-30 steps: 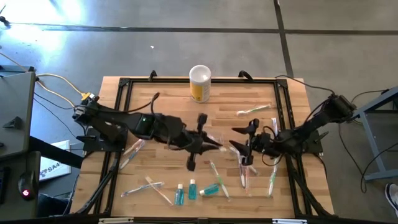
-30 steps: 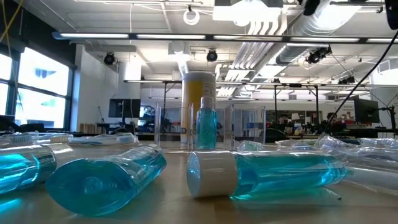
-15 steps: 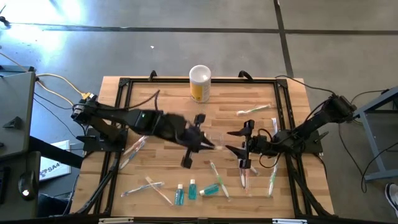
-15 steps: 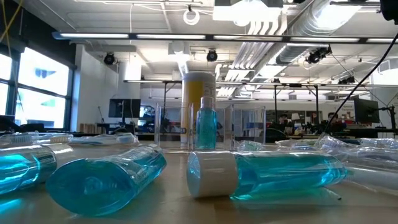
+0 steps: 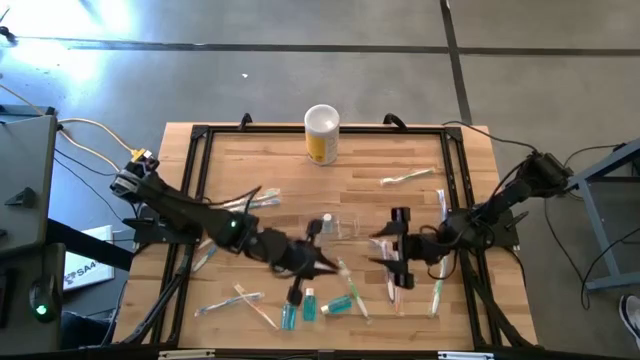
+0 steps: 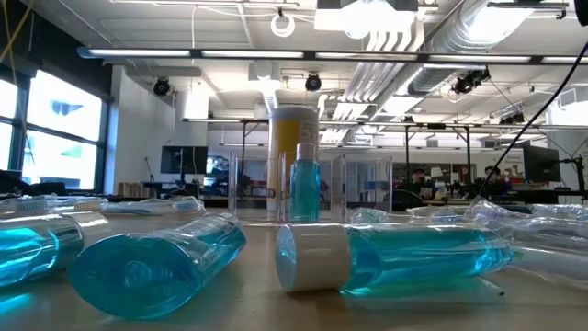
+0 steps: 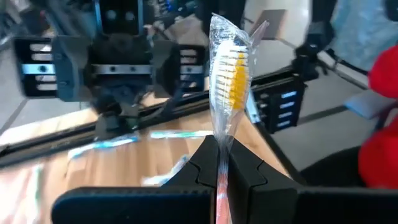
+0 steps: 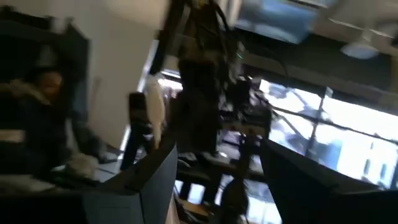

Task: Pick & Place toothbrushing station
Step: Put the orange toothbrush into the right part of the transparent organizer, then put the blue mouthwash into the middle part of the transparent organizer

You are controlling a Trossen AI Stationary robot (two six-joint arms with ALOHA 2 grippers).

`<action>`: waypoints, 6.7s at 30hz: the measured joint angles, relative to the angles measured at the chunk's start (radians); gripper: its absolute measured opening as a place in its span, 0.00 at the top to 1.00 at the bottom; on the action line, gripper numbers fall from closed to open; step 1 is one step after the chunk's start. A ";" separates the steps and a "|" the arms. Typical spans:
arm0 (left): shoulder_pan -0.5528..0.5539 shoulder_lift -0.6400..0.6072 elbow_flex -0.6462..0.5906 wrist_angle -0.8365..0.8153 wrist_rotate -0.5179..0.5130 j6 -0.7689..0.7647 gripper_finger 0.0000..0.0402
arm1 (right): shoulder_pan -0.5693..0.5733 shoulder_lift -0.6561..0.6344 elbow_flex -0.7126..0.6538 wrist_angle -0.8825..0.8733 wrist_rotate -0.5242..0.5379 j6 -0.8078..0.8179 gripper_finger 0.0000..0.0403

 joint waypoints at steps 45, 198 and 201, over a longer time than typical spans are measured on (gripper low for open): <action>0.007 0.094 0.001 0.135 -0.088 0.049 1.00 | -0.032 0.013 0.096 -0.254 -0.014 0.150 0.45; -0.033 -0.033 0.002 -0.375 -0.529 -0.295 0.56 | -0.430 0.151 0.095 -0.554 0.217 0.680 0.62; -0.033 -0.033 0.002 -0.375 -0.529 -0.295 0.56 | -0.428 0.123 0.095 -0.553 0.203 0.644 0.56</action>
